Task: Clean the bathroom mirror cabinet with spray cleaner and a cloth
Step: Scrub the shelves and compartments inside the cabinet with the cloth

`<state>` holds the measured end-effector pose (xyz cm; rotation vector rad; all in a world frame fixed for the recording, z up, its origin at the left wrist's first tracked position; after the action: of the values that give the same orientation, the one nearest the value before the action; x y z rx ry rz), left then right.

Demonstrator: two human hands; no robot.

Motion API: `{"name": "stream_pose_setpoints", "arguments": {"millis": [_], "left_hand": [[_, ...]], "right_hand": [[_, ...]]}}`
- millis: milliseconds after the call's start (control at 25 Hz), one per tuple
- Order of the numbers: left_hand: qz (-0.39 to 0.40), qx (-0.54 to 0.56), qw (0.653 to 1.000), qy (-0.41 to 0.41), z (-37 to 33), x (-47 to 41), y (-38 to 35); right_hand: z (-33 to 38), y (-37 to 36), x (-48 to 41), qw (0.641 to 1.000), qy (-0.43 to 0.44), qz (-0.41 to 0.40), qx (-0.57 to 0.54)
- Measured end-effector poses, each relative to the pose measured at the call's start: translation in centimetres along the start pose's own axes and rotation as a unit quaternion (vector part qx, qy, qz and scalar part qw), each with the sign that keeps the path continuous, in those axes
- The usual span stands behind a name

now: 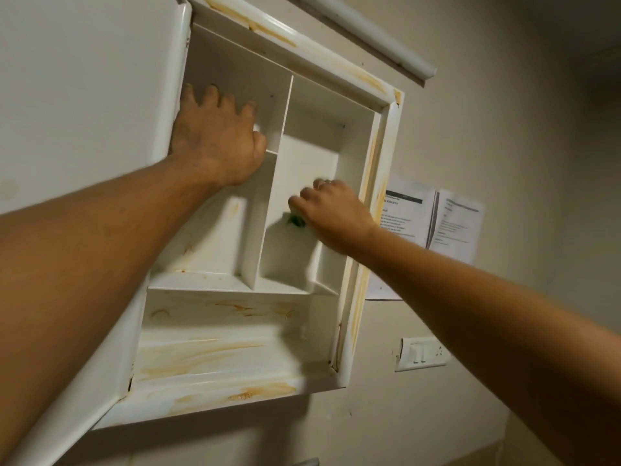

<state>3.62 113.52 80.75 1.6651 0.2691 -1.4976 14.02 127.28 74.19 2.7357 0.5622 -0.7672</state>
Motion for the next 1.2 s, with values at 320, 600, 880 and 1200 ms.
{"name": "stream_pose_setpoints", "arguments": {"millis": [320, 600, 880, 1200], "left_hand": [[-0.005, 0.012, 1.000, 0.015, 0.0, 0.0, 0.0], [-0.002, 0.007, 1.000, 0.010, 0.1, -0.1, 0.0], [-0.009, 0.003, 1.000, 0.009, 0.0, -0.2, -0.2], [-0.018, 0.015, 1.000, 0.015, 0.2, -0.2, 0.1]], "right_hand": [[5.8, -4.7, 5.2, 0.971, 0.093, 0.220, -0.020], [-6.4, -0.4, -1.6, 0.970, 0.067, 0.208, 0.109], [3.8, -3.4, 5.2, 0.971, 0.054, 0.233, 0.000], [-8.8, -0.6, -1.0, 0.979, 0.043, 0.197, 0.029]]}}
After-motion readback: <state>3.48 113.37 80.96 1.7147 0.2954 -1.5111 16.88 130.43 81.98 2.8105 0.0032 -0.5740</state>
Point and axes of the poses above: each hand's wrist, its own x-axis away from the middle knuckle, its own y-axis out of the back of the hand, z = x × y, the point moved 6 cm from there along -x, towards the middle knuckle, and after that the axes turned 10 degrees about x, right-handed, at the moved point
